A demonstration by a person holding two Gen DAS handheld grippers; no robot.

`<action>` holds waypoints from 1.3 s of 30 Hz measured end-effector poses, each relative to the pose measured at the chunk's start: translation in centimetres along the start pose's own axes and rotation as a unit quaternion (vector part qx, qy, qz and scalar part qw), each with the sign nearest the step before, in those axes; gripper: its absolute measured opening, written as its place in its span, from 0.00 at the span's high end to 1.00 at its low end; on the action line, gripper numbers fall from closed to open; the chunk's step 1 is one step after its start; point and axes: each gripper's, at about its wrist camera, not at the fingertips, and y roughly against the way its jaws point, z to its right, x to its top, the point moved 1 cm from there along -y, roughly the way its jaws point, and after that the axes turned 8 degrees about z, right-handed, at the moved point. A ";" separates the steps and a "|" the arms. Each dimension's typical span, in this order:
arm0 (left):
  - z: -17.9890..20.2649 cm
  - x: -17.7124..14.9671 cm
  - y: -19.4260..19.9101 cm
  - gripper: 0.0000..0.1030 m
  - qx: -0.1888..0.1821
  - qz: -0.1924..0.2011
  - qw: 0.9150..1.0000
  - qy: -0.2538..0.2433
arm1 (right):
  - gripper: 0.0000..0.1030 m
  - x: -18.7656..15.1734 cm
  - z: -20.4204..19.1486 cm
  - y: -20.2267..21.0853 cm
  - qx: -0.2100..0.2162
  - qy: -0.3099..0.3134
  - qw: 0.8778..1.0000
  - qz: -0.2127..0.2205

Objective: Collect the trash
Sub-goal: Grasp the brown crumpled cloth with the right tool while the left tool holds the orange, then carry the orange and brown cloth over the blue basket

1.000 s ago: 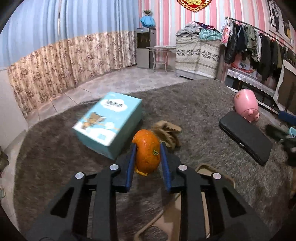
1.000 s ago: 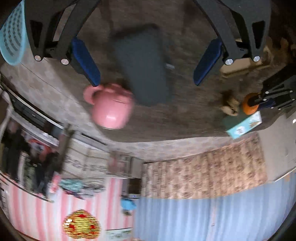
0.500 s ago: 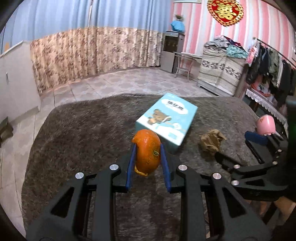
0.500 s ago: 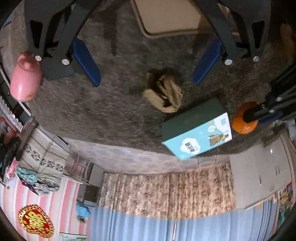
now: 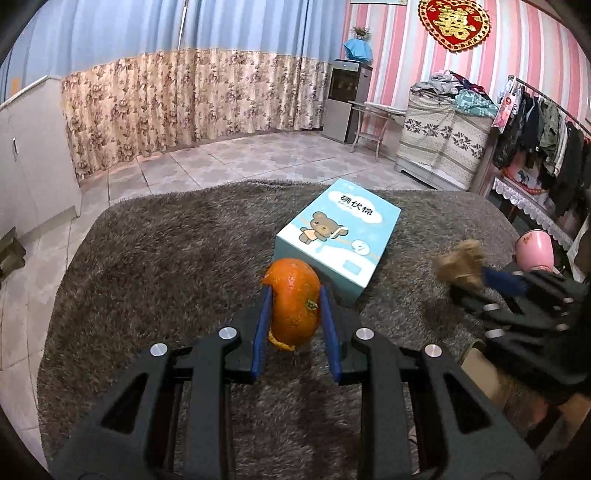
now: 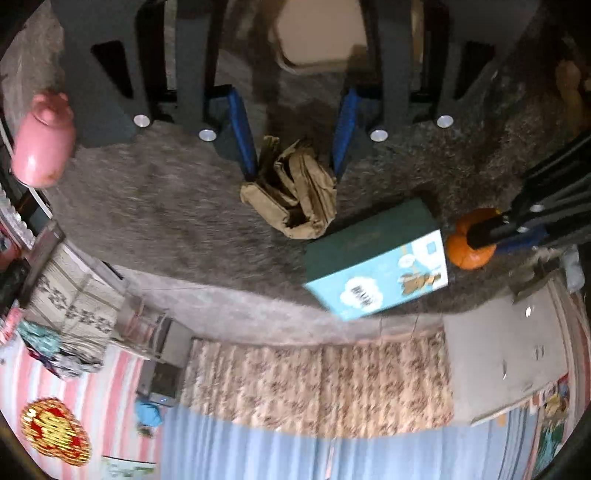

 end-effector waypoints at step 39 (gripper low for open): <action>45.6 -6.9 12.1 0.78 -0.308 0.032 0.941 -0.139 | 0.61 -22.1 38.3 36.3 -0.448 -0.245 0.858 0.055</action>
